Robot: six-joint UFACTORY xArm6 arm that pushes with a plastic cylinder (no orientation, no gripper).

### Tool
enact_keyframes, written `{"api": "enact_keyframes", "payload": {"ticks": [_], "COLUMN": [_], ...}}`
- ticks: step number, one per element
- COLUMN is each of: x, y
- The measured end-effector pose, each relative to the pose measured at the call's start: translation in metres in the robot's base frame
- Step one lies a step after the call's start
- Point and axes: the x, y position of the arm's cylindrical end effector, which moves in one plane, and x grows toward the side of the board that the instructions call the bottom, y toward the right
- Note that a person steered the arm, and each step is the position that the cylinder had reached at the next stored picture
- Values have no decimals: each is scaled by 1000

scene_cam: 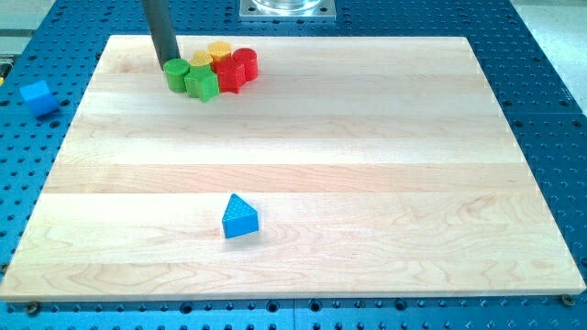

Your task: Place the arm left to the blue triangle

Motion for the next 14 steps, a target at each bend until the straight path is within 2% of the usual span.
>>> {"api": "enact_keyframes", "payload": {"ticks": [1, 2, 3, 4, 5, 6, 7, 8, 9, 10, 12, 14], "x": [27, 148, 222, 299, 281, 244, 273, 244, 243, 300, 229, 129], "y": [-37, 1, 120, 185, 109, 36, 42, 19, -20, -8, -62, -62]}}
